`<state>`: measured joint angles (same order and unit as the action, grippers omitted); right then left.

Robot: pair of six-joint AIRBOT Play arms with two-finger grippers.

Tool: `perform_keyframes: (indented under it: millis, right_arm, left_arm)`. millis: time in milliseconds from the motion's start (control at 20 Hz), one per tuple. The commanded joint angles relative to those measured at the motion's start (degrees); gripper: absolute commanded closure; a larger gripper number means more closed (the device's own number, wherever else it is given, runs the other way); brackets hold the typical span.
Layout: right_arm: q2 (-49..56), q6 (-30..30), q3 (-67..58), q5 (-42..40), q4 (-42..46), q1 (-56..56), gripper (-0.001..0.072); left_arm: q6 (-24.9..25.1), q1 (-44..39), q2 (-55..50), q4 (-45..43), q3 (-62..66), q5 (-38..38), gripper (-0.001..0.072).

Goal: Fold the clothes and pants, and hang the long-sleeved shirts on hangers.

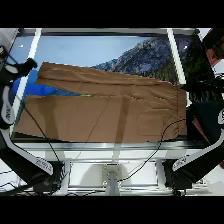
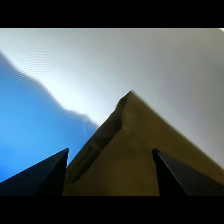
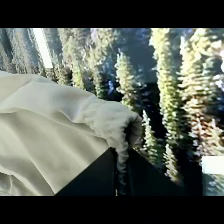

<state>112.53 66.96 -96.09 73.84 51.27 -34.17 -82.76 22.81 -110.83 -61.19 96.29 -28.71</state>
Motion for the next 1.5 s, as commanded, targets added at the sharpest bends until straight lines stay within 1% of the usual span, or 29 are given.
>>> perform_keyframes:
  millis: [0,100,250,350,400,450,500,550,650,750,800,900,1000,1200,1450]
  right_arm:
    - [0.02,0.02,-0.02,0.31,-0.02,0.07,0.0682]
    - [0.02,0.04,-0.02,0.35,-0.04,0.07,0.0682]
    - [0.0,0.07,-0.02,0.33,-0.07,0.07,0.0682]
    - [0.02,0.74,-0.02,0.33,-0.07,0.07,0.0682]
    - [0.02,1.42,-0.04,0.28,-0.07,0.07,0.0682]
    - [0.0,1.6,-0.02,0.33,-0.09,0.07,0.0682]
    - [0.0,1.84,-0.02,0.37,-0.22,0.07,0.0683]
    - [0.0,2.32,-0.04,0.63,-0.26,0.07,0.0682]
    - [0.0,2.67,-0.04,0.98,-0.26,0.07,0.0682]
    - [0.0,2.71,-0.04,1.55,-0.33,0.07,0.0683]
    - [-0.02,2.82,-0.04,2.08,-0.46,0.07,0.0682]
    - [-0.09,2.86,-0.04,2.54,-0.7,0.07,0.0682]
    - [-0.44,2.84,-0.04,2.47,-0.7,0.07,0.0682]
    - [-1.73,2.82,-0.04,1.88,-0.66,0.04,0.0682]
    - [-2.12,2.99,-0.04,2.75,-0.72,0.04,0.0682]
  left_arm:
    - [-3.61,6.91,-0.15,0.35,-0.04,-20.76,0.0146]
    - [-3.45,8.13,-1.33,0.35,-0.04,-22.6,0.0147]
    - [-3.43,8.04,-4.04,0.52,-0.02,-21.38,0.015]
    - [-3.3,7.69,-6.19,4.81,-0.02,-19.56,0.0154]
    - [-1.75,7.54,-7.04,8.17,-0.02,-18.53,0.0203]
    - [1.22,7.28,-7.74,11.8,-0.02,-18.03,0.0235]
    - [4.22,7.17,-8.22,14.32,-0.02,-17.81,0.0246]
    - [5.97,7.04,-8.28,14.99,-0.02,-17.97,0.0249]
    - [7.48,6.67,-8.22,16.09,-0.02,-19.28,0.0386]
    - [7.63,6.45,-8.24,16.17,-0.02,-19.52,0.0612]
    - [7.61,6.32,-8.22,16.85,-0.02,-19.54,0.0677]
    - [7.96,6.36,-7.63,20.59,0.0,-19.06,0.0679]
    - [9.79,6.73,-5.53,22.8,0.02,-17.31,0.068]
    - [11.32,7.43,0.17,22.64,0.02,-15.39,0.0683]
    - [11.28,8.44,4.68,22.67,0.02,-16.79,0.0684]
